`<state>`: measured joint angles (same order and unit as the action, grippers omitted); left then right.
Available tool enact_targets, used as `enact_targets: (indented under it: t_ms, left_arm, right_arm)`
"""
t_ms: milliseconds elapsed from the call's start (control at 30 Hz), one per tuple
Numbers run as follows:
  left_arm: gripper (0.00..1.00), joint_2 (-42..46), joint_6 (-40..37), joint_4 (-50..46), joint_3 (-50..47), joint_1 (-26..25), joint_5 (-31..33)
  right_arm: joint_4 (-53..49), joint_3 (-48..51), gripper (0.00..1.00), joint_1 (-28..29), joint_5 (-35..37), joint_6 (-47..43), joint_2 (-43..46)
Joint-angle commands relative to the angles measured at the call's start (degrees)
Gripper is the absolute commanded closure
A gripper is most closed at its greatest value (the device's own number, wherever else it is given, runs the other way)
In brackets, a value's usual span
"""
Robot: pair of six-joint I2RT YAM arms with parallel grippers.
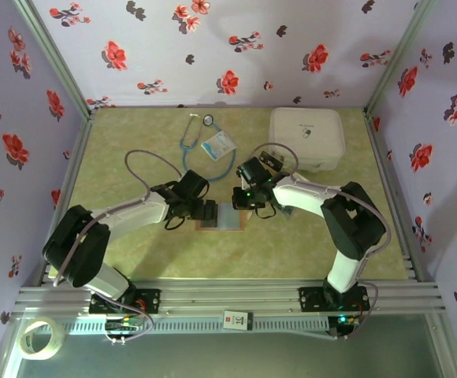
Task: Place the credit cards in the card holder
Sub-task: Flip over the card slot in the card holder.
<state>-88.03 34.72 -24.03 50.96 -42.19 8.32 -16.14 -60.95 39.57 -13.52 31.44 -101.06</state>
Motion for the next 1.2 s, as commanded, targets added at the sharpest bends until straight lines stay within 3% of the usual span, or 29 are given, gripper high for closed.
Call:
enact_targets:
  t_ms: [0,1167]
  left_arm:
    - [0.00,-1.46,1.40,1.15,1.08,-1.05,-0.41]
    - [0.00,0.21,1.24,14.27,-6.59,-5.31,-2.31]
  right_arm:
    - [-0.54,-1.37,0.92,-0.28,-1.24,-1.23,-1.62]
    - [5.13,-0.34,0.94,1.47,-4.17,2.93,-6.53]
